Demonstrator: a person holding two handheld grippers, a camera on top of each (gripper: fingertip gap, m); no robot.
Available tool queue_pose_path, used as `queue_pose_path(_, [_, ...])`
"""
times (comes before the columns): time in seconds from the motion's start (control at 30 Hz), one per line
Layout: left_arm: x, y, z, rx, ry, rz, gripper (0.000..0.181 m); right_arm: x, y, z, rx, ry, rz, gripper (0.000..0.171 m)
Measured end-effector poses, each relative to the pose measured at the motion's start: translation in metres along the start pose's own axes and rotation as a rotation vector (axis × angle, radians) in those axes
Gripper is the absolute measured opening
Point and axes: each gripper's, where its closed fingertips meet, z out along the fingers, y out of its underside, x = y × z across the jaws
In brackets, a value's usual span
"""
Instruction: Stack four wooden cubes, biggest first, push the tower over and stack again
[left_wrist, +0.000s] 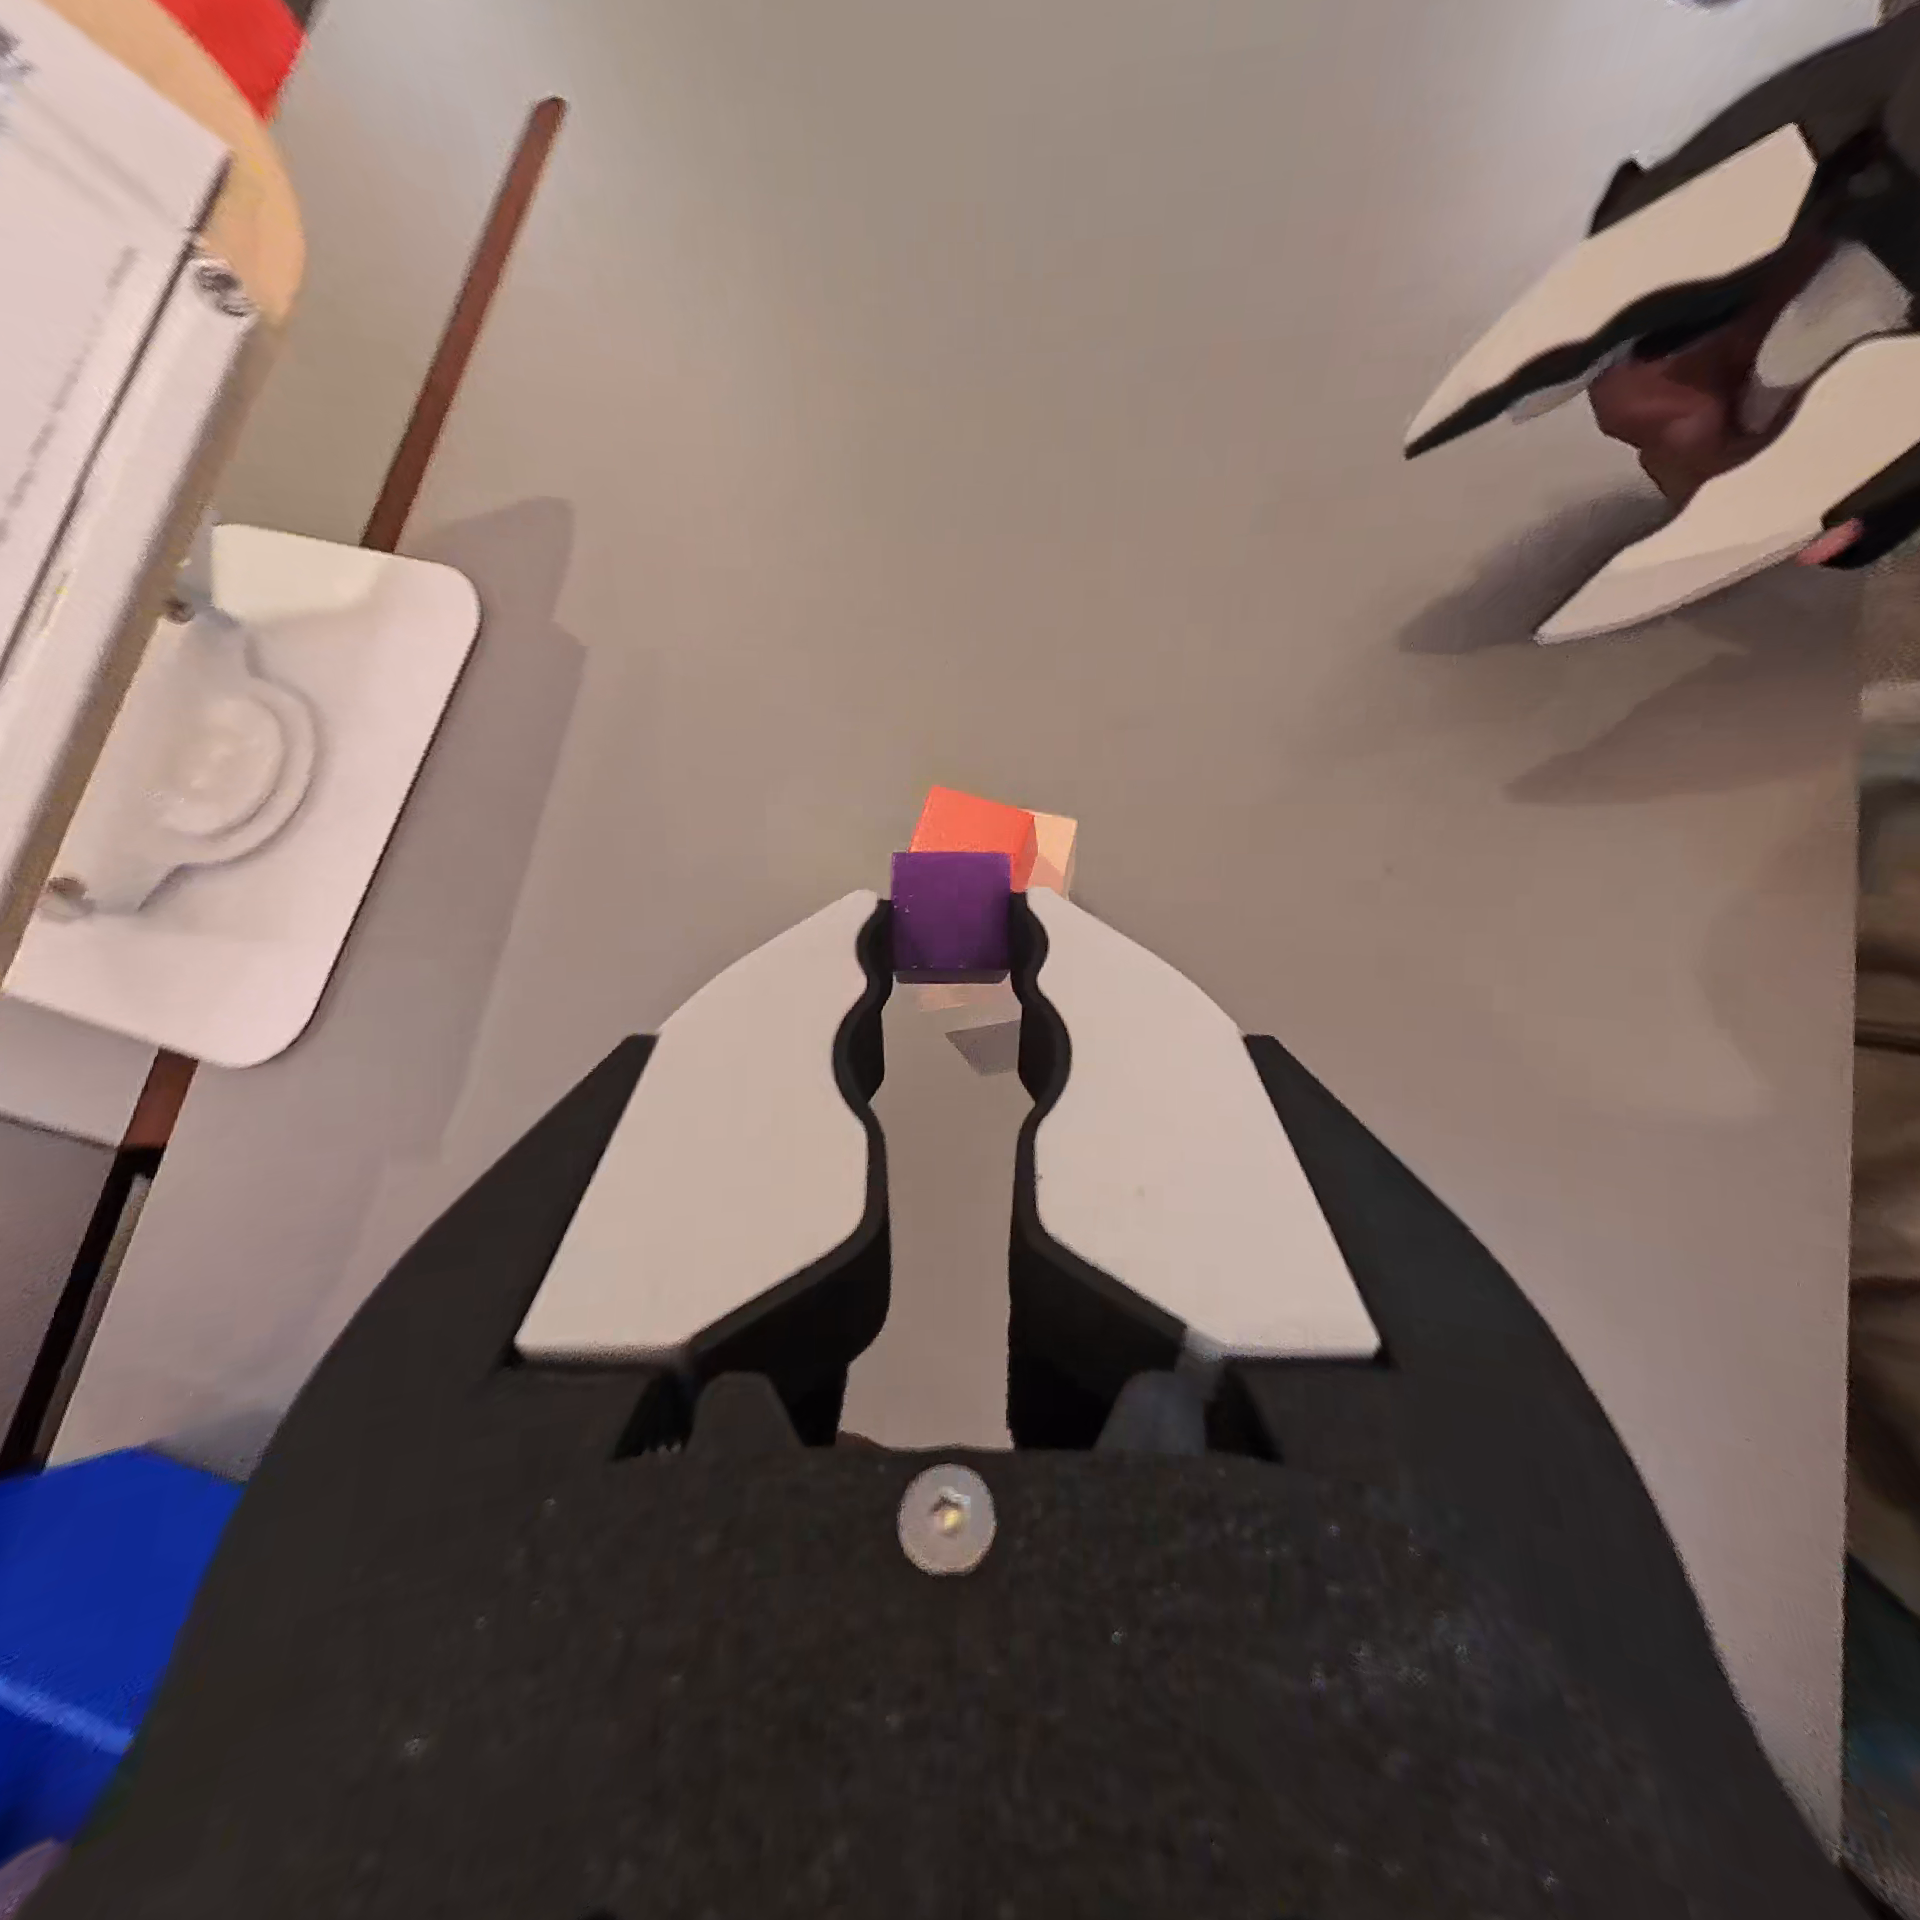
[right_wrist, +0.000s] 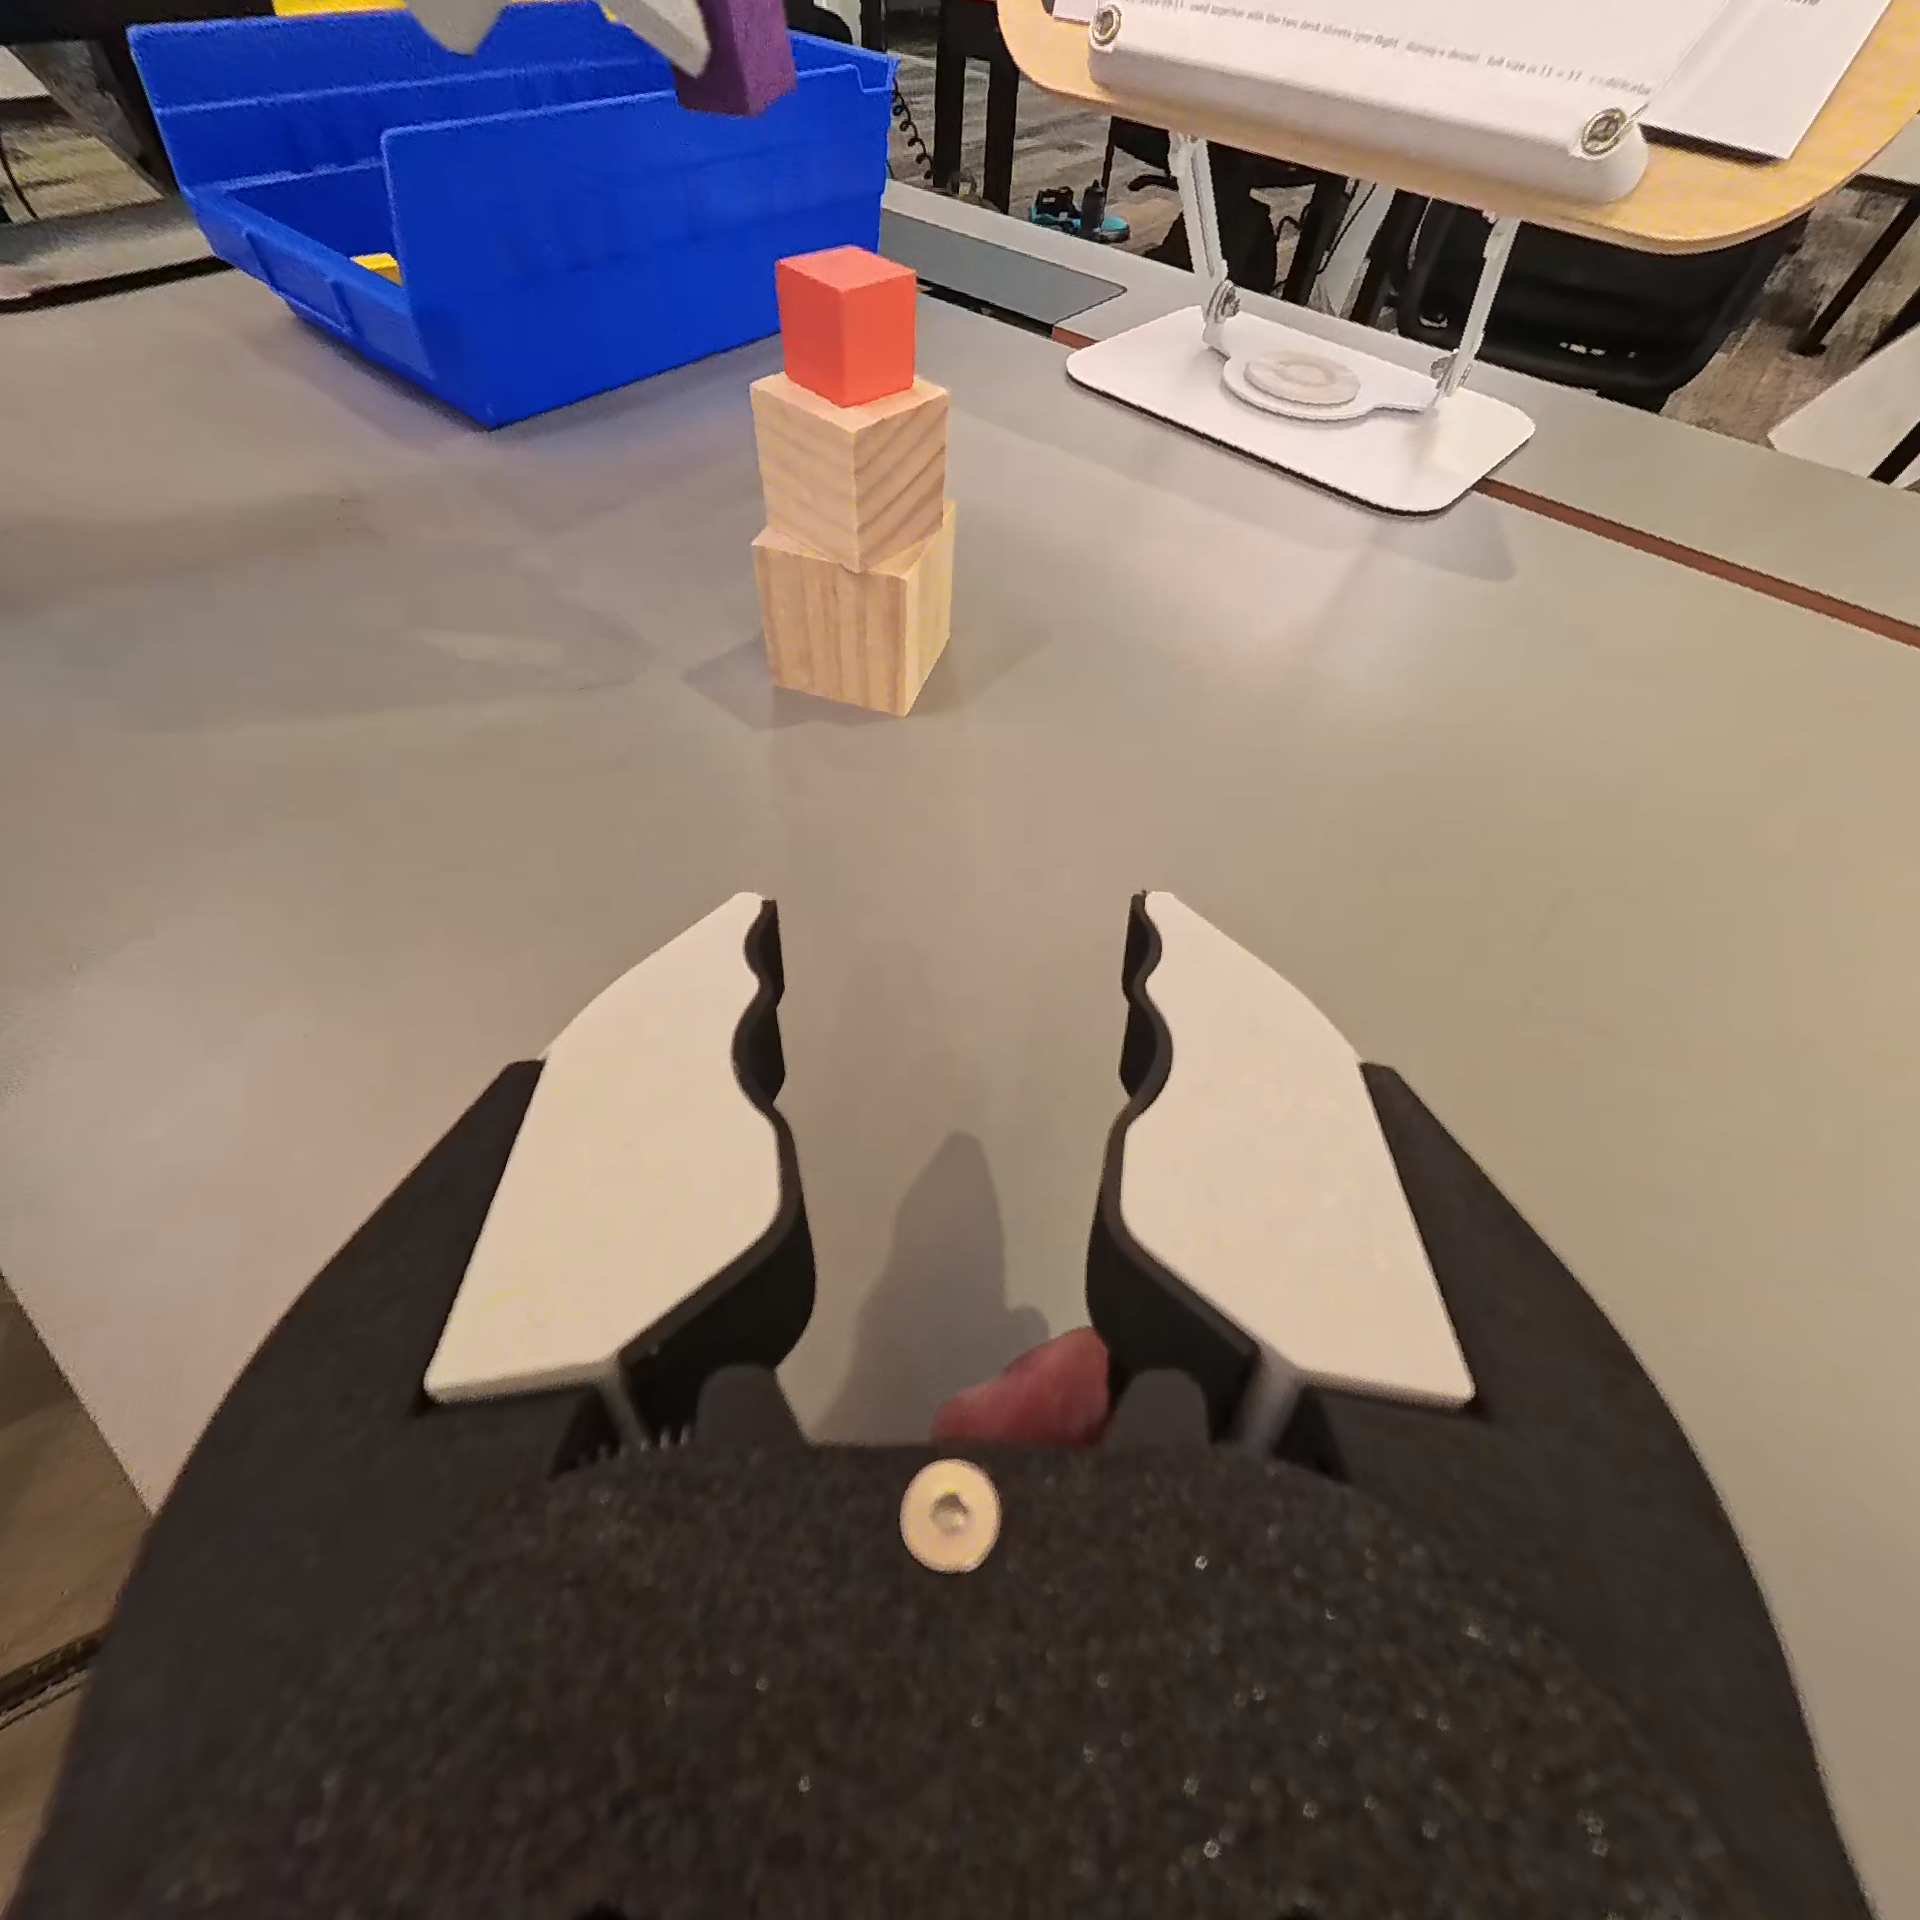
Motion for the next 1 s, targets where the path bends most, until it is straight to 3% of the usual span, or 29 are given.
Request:
queue_pose_path(0.2, [0.000, 0.001, 0.024, -0.109, 0.082, 0.070, 0.021, -0.001, -0.003, 0.002, 0.000, -0.004, -0.008, 0.063])
queue_pose_path(0.7, [-0.002, 0.001, 0.035, -0.107, 0.142, 0.032, 0.024, 0.001, -0.004, -0.002, 0.000, 0.001, -0.010, 0.063])
queue_pose_path(0.83, [0.005, -0.003, 0.022, -0.047, 0.174, -0.013, 0.050, 0.000, -0.005, -0.001, 0.000, -0.004, -0.013, 0.063])
queue_pose_path(1.0, [0.028, 0.003, -0.011, 0.142, 0.075, -0.086, 0.054, 0.000, -0.005, -0.003, -0.007, -0.004, -0.027, 0.063])
